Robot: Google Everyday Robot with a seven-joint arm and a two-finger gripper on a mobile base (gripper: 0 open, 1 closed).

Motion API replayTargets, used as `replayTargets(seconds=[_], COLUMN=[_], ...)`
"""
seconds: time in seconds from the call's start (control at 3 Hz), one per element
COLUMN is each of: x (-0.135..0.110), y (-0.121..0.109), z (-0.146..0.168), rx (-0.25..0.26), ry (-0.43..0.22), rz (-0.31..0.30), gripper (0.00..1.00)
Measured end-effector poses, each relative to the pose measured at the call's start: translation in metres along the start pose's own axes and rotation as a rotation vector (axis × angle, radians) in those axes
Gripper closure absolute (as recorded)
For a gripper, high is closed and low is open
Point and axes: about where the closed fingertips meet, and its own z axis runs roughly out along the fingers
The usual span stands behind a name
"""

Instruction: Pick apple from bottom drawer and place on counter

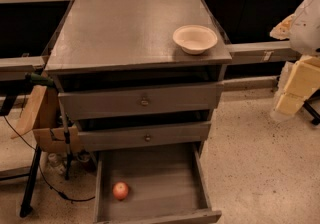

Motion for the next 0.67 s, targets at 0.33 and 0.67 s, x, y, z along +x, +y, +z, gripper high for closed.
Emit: replayTargets(seconds=[0.33, 0.67], x=[0.0, -0.0006], y=[0.0, -0.0017], z=[0.0, 0.0007], rx=[0.0, 0.006], ry=[-0.001, -0.026], rz=[0.0, 0.009], gripper=[0.0, 0.0])
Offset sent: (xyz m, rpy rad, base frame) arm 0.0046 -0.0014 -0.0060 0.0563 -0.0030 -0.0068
